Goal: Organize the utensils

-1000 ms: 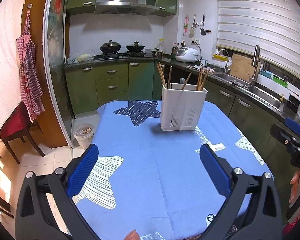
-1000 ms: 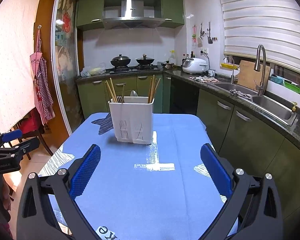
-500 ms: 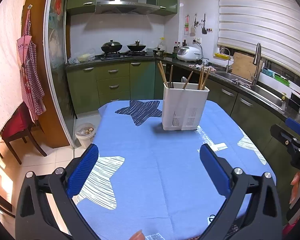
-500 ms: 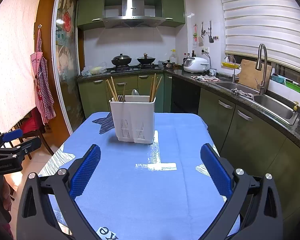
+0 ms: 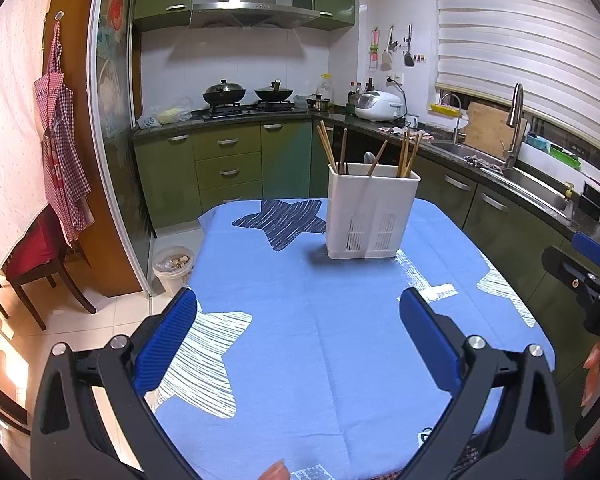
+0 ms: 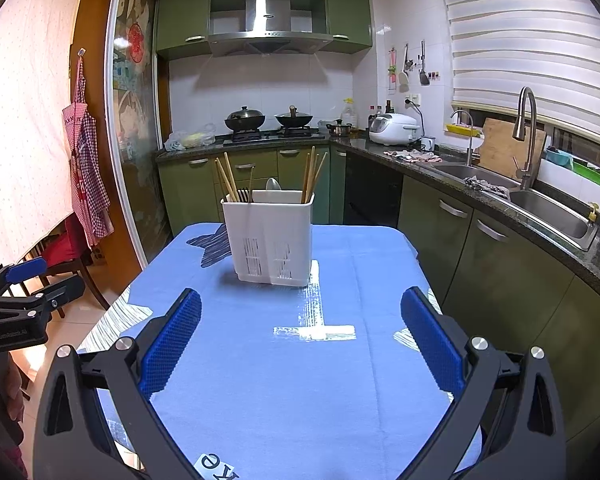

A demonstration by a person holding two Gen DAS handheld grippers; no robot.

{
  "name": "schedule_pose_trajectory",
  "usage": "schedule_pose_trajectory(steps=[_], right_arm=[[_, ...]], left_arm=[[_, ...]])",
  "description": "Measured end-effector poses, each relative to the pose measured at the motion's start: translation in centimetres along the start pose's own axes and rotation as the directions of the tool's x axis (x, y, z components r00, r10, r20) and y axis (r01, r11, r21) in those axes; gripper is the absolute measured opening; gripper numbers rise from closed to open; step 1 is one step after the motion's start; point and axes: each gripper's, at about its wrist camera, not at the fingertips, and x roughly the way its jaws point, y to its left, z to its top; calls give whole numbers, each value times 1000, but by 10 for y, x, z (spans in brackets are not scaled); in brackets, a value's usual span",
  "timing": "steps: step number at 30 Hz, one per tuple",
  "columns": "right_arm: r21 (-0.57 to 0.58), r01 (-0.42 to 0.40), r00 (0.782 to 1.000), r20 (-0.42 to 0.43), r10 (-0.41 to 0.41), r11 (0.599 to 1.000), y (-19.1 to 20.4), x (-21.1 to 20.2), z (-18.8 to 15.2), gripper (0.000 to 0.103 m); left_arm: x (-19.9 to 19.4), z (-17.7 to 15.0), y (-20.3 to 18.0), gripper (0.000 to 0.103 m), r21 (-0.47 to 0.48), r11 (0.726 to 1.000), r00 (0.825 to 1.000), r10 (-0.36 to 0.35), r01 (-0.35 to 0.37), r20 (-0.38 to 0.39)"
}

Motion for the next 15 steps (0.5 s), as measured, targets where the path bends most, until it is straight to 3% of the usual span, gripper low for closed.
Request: schedule_pose_trajectory(steps=[15], right_arm=[[-4, -8, 1000, -6, 8, 1000, 6, 4, -2, 99]], left_arm=[[-3, 3, 2, 96, -3, 1000, 1000, 1, -1, 5]])
